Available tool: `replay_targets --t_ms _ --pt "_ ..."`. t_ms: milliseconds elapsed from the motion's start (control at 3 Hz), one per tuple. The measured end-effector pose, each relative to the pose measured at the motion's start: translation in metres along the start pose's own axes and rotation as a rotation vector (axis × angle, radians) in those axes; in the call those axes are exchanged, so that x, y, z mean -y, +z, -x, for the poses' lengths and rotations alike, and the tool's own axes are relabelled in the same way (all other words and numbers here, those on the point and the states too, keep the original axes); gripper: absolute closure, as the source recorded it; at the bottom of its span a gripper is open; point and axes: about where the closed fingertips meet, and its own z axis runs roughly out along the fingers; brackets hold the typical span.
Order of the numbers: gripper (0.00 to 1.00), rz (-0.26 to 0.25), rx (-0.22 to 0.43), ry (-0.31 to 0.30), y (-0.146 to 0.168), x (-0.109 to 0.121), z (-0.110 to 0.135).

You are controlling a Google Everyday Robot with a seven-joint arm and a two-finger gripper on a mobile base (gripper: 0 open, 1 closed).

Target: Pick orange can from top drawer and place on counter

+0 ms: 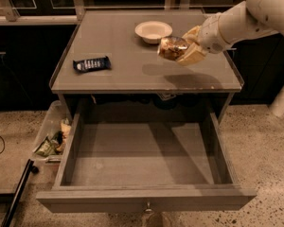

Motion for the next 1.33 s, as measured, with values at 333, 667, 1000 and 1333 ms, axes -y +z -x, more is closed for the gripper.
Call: replay_targets --t_ms 333,667,1000,1333 --pt "1.0 -0.003 0.037 0.099 0.01 0.022 -0.018" --pt "1.0 0.031 0.037 0.16 0.019 0.03 -0.028" --pt "1.0 0.088 0.009 0.186 0.029 0.03 -0.033" --pt "1.0 0.14 -0.03 0.194 0.038 0.026 -0.035"
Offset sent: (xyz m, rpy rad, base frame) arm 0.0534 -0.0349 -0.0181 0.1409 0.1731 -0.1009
